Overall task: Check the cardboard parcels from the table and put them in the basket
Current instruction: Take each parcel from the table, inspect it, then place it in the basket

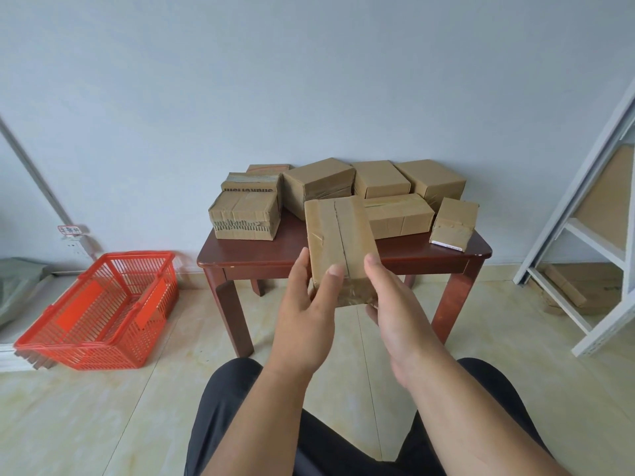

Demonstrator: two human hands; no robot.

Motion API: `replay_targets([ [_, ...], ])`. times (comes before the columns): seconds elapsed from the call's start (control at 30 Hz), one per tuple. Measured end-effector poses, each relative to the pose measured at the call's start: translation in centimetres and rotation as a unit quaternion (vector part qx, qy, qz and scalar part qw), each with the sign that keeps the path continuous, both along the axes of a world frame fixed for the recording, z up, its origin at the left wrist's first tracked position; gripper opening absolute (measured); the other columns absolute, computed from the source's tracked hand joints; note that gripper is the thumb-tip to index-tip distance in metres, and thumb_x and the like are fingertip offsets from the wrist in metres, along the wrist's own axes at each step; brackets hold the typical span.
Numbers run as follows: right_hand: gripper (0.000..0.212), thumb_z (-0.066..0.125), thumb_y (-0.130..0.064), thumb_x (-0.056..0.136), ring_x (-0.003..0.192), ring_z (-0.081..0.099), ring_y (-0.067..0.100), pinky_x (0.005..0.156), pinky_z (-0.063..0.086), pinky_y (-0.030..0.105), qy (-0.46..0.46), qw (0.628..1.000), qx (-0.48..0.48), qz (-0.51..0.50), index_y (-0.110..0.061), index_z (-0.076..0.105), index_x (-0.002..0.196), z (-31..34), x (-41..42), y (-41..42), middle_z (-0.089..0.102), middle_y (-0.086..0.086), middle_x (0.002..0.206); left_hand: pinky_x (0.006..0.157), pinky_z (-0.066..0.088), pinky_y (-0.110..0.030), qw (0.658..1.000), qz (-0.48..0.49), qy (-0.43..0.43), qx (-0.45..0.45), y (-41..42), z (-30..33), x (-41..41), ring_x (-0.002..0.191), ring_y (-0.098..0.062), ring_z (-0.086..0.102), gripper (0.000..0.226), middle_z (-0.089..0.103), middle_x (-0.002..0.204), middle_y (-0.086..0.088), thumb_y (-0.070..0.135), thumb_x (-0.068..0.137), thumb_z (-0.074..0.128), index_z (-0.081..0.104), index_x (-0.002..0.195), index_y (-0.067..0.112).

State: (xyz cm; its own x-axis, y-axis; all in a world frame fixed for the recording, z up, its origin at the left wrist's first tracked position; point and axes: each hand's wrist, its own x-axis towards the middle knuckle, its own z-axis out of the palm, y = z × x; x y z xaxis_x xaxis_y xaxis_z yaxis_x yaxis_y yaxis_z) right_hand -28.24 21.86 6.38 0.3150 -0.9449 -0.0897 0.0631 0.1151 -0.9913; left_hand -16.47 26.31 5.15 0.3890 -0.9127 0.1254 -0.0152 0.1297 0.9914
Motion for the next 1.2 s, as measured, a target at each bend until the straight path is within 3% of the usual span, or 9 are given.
replay_targets([
  [0.07, 0.035, 0.043, -0.063, 0.104, 0.117, 0.058, -0.018, 0.099, 0.044, 0.015, 0.034, 0.998, -0.053, -0.004, -0.049, 0.063, 0.13, -0.2, -0.1, 0.0, 0.066, -0.029, 0.131, 0.115, 0.046, -0.032, 1.0, 0.004, -0.016, -0.012, 0.0, -0.1, 0.0, 0.131, 0.002, 0.059, 0.059, 0.063, 0.144, 0.018, 0.043, 0.106, 0.059, 0.039, 0.161, 0.031],
  [0.1, 0.031, 0.043, -0.064, 0.103, 0.122, 0.057, -0.015, 0.1, 0.044, 0.016, 0.048, 0.995, -0.081, -0.018, -0.053, 0.061, 0.126, -0.2, -0.2, 0.0, 0.063, -0.027, 0.137, 0.114, 0.046, -0.032, 1.0, 0.006, -0.02, -0.015, 0.0, -0.1, 0.0, 0.131, 0.003, 0.058, 0.06, 0.062, 0.145, 0.018, 0.043, 0.105, 0.059, 0.038, 0.161, 0.031],
  [0.2, 0.032, 0.048, -0.049, 0.109, 0.123, 0.064, -0.001, 0.105, 0.052, 0.031, 0.042, 0.989, -0.14, -0.028, -0.046, 0.061, 0.138, -0.6, -0.2, -0.2, 0.069, -0.022, 0.132, 0.107, 0.051, -0.023, 0.999, 0.023, -0.02, -0.025, 0.2, 0.3, -0.1, 0.127, 0.004, 0.061, 0.058, 0.064, 0.141, 0.018, 0.036, 0.106, 0.058, 0.038, 0.16, 0.031],
  [0.3, 0.038, 0.06, -0.034, 0.107, 0.118, 0.067, 0.0, 0.105, 0.054, 0.036, 0.045, 0.989, -0.141, -0.01, -0.041, 0.057, 0.145, -0.8, -0.1, -0.4, 0.072, -0.021, 0.126, 0.106, 0.052, -0.022, 0.999, 0.036, -0.006, -0.025, 0.2, 0.5, -0.1, 0.123, 0.006, 0.063, 0.055, 0.068, 0.136, 0.019, 0.029, 0.107, 0.057, 0.04, 0.16, 0.031],
  [0.43, 0.047, 0.072, -0.033, 0.098, 0.104, 0.069, -0.007, 0.091, 0.057, 0.025, 0.067, 0.989, -0.131, -0.032, -0.038, 0.057, 0.142, -0.6, -0.1, -0.3, 0.073, -0.022, 0.116, 0.097, 0.053, -0.013, 0.999, 0.041, 0.001, -0.014, 0.0, 0.3, 0.1, 0.118, 0.007, 0.064, 0.056, 0.068, 0.133, 0.017, 0.016, 0.105, 0.059, 0.043, 0.157, 0.029],
  [0.6, 0.038, 0.074, -0.036, 0.095, 0.098, 0.066, -0.013, 0.078, 0.056, 0.018, 0.065, 0.989, -0.112, -0.074, -0.039, 0.057, 0.13, -0.4, -0.2, -0.5, 0.069, -0.022, 0.113, 0.087, 0.053, -0.011, 0.998, 0.044, -0.024, -0.025, 0.0, -0.1, -0.6, 0.117, 0.004, 0.065, 0.059, 0.066, 0.133, 0.018, 0.01, 0.102, 0.064, 0.045, 0.154, 0.029],
  [0.87, 0.043, 0.082, -0.034, 0.09, 0.108, 0.072, 0.003, 0.083, 0.062, 0.023, 0.027, 0.991, -0.113, -0.07, -0.034, 0.059, 0.126, -1.0, -0.3, -0.4, 0.072, -0.014, 0.119, 0.08, 0.054, -0.011, 0.995, 0.087, 0.001, -0.044, -0.4, 0.0, -0.5, 0.106, 0.005, 0.068, 0.04, 0.068, 0.126, 0.009, 0.014, 0.1, 0.069, 0.055, 0.137, 0.021],
  [1.13, 0.055, 0.072, -0.043, 0.097, 0.119, 0.059, -0.008, 0.078, 0.053, 0.009, 0.072, 0.985, -0.149, -0.04, -0.044, 0.053, 0.148, -1.3, -0.5, -0.4, 0.055, -0.021, 0.137, 0.095, 0.055, -0.017, 0.996, 0.08, -0.005, -0.043, -0.5, -0.9, -0.1, 0.129, -0.004, 0.06, 0.047, 0.06, 0.143, 0.006, 0.024, 0.1, 0.071, 0.056, 0.144, 0.03],
  [1.2, 0.052, 0.071, -0.043, 0.097, 0.119, 0.062, -0.003, 0.084, 0.055, 0.015, 0.066, 0.985, -0.15, -0.053, -0.042, 0.055, 0.147, -1.4, -0.5, -0.5, 0.057, -0.017, 0.137, 0.103, 0.055, -0.025, 0.996, 0.076, -0.003, -0.045, -0.4, -1.0, -0.3, 0.131, -0.003, 0.059, 0.046, 0.059, 0.144, 0.007, 0.024, 0.1, 0.071, 0.056, 0.143, 0.033],
])
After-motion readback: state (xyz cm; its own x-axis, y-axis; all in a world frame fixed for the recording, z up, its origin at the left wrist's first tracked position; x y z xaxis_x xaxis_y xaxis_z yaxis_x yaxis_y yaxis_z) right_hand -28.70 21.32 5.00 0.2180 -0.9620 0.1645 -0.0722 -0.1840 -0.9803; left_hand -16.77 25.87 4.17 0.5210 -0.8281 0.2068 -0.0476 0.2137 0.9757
